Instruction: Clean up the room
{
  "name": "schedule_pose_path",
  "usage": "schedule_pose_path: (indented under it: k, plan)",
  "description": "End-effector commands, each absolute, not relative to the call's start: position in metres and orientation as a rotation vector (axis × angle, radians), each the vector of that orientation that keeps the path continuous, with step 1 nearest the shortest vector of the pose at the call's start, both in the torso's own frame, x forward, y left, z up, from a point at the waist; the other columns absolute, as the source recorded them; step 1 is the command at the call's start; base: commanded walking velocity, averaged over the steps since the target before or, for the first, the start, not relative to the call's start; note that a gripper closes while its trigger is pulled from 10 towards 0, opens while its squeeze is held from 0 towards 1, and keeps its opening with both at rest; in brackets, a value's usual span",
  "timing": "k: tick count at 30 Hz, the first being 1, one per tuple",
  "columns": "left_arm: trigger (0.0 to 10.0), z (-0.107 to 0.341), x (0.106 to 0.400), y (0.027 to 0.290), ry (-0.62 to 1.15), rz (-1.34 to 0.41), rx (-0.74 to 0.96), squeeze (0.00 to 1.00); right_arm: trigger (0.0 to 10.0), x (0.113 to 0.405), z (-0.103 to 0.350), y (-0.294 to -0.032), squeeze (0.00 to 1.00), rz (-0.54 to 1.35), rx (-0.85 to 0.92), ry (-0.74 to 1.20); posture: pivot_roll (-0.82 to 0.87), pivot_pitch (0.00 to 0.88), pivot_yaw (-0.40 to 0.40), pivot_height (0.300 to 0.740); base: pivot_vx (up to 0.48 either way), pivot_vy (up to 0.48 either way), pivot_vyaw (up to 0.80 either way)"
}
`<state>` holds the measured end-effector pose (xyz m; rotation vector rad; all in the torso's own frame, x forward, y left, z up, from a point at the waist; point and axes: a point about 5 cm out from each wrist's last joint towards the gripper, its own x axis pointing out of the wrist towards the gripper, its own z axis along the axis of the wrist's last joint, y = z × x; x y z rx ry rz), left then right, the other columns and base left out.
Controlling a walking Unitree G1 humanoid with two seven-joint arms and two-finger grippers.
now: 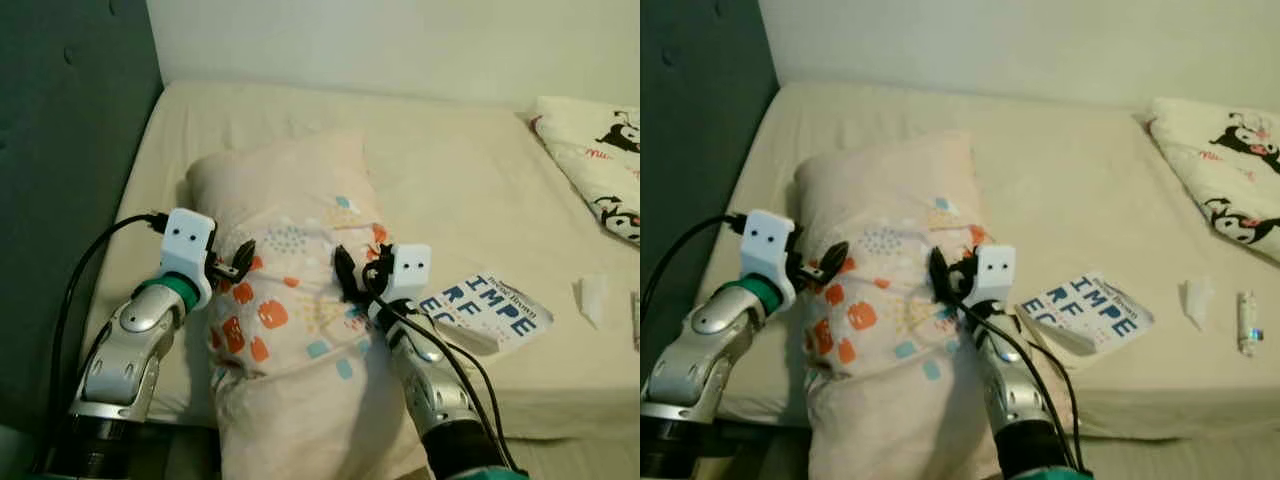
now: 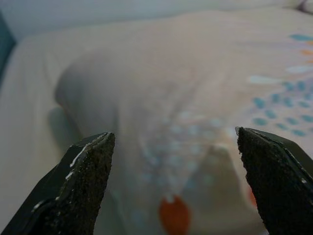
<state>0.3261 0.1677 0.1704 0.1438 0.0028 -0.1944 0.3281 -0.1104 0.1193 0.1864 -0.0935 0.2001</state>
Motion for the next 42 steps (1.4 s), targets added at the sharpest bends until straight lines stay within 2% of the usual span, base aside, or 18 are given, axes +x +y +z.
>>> schedule_pose_path:
  k: [1,8,16,25,42]
  plan:
    - [10.0,0.159,0.323,0.161,-0.004,-0.211,0.169,0.0,10.0,0.322,0.111,-0.117,0.0,0.136,0.233,-0.073,0.16,0.009,-0.019,0.585,0.0,0.0,0.0]
    - [10.0,0.146,0.318,0.167,0.003,-0.165,0.173,0.0,10.0,0.322,0.111,-0.119,0.0,0.104,0.219,-0.081,0.14,0.0,0.006,0.605,0.0,0.0,0.0]
    - [10.0,0.129,0.315,0.167,0.047,-0.107,0.142,0.0,10.0,0.32,0.103,-0.124,0.0,0.07,0.204,-0.04,0.14,0.0,-0.032,0.63,0.0,0.0,0.0]
    - [10.0,0.127,0.315,0.159,0.022,-0.13,0.163,0.0,10.0,0.317,0.098,-0.122,0.0,0.059,0.22,-0.013,0.13,0.0,-0.031,0.655,0.0,0.0,0.0]
    - [10.0,0.123,0.312,0.168,0.035,-0.111,0.127,0.0,10.0,0.32,0.1,-0.126,0.0,0.059,0.209,-0.01,0.13,0.0,-0.026,0.72,0.0,0.0,0.0]
